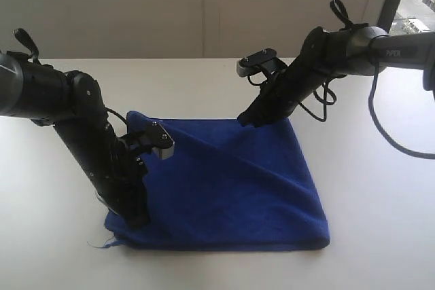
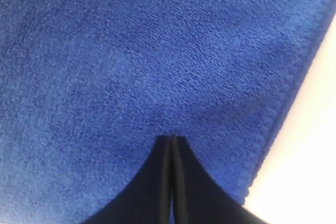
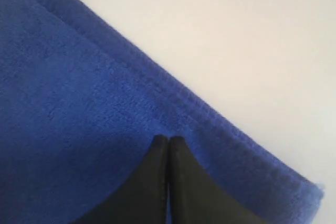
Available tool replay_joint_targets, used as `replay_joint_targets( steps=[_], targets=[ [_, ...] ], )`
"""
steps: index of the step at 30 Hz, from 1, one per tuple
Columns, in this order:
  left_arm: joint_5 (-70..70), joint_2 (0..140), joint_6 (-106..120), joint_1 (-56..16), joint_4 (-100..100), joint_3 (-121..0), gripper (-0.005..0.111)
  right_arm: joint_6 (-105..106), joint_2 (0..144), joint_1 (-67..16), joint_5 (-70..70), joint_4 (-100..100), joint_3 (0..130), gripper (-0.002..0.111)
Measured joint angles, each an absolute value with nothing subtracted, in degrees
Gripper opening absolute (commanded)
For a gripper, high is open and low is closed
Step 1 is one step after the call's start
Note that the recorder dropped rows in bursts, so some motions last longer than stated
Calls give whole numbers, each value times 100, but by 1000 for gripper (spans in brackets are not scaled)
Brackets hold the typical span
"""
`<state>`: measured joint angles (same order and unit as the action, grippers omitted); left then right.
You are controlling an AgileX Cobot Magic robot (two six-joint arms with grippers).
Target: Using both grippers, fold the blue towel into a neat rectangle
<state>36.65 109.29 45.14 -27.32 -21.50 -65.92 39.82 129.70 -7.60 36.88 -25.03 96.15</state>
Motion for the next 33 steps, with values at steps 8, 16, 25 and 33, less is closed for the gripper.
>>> replay_joint_targets(
  steps=[8,16,25,33],
  targets=[
    [3725,10929,4504,-2732,-2150,-6592,0,3735,12970,-760,3582,-2036,9627,0],
    [3858,10929,4417,-2732,-2139,-6570,0,3507,12979,-698,3555,-1917,9627,0],
    [3885,10929,4385,-2732,-2139,-6570,0,3041,13120,-636,3463,-1372,9650,0],
    [4001,10929,4382,-2732,-2117,-6570,0,2156,13164,-636,3215,-388,9678,0]
  ],
)
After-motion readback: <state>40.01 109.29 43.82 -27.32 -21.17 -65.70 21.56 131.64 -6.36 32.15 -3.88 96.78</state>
